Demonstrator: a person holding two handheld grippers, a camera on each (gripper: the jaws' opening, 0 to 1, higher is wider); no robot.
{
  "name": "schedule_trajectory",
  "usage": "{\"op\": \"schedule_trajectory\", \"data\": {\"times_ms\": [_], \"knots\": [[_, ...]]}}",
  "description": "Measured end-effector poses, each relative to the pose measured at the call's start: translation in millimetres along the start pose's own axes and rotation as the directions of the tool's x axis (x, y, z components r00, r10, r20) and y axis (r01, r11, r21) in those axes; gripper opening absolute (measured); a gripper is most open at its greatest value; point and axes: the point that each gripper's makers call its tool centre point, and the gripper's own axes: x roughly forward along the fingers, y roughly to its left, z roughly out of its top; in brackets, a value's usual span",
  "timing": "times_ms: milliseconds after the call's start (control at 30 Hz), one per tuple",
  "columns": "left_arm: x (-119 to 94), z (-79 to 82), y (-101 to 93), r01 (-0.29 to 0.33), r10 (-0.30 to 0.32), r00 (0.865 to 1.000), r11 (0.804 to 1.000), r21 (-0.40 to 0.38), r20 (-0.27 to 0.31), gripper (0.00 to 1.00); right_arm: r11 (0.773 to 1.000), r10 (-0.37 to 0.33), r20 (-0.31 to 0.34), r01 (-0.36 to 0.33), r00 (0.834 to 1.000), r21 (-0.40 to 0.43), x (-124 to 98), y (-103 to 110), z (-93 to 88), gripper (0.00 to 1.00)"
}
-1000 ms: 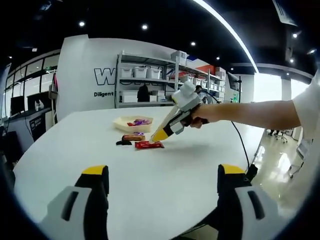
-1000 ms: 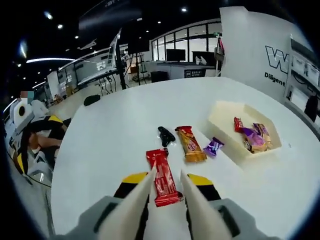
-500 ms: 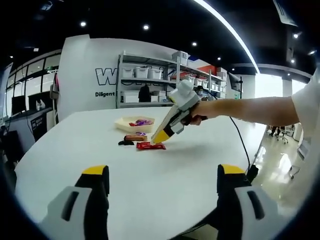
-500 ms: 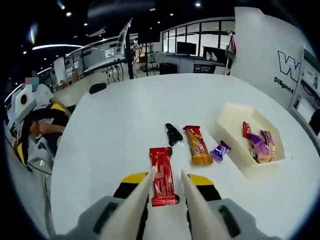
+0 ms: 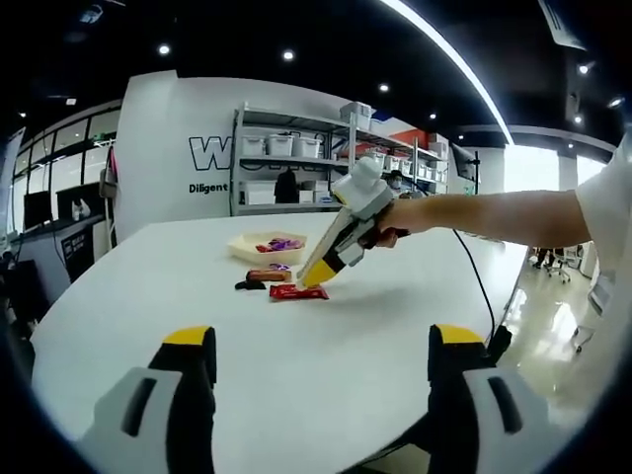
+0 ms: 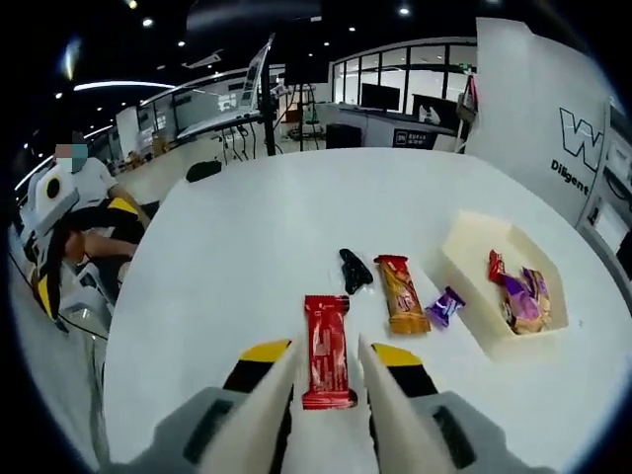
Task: Place the target food into the container with the food tongs after gripping and lifting it, then release it inside without dropping or visibly crushing the food.
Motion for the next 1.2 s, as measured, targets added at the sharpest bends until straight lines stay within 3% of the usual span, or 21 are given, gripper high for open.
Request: {"op": "schedule_trajectory", "data": {"times_ms": [333, 567, 833, 933, 1200], "knots": [[-1.5, -1.3, 3.8, -0.012, 0.012, 1.000, 1.000, -0.008, 0.001, 0.87, 0.998, -0.015, -0.051, 0.012, 0.999, -0.054, 12.4, -1.4, -12.1, 0.23], [0.7, -4.4, 5.1, -0.015, 0.015, 1.000, 1.000, -0.011, -0.006, 0.87, 1.000, -0.004, -0.025, 0.004, 1.000, -0.026, 10.5, -1.9, -11.1, 0.18], [2.5, -6.1, 3.1, -0.006, 0.006, 1.000, 1.000, -0.014, -0.010, 0.86, 0.998, 0.015, -0.002, -0.015, 1.000, 0.061, 8.1, -4.1, -11.5, 0.16], [1.6, -5.2, 6.0, -0.011, 0.011, 1.000, 1.000, -0.018, -0.007, 0.86, 0.999, 0.008, -0.001, -0.008, 1.000, 0.047, 5.7, -3.9, -13.3, 0.16], [5.0, -3.2, 3.1, -0.005, 0.005, 1.000, 1.000, -0.024, 0.002, 0.87, 0.995, -0.020, 0.064, 0.013, 0.998, 0.097, -15.3, -15.2, -5.3, 0.16]]}}
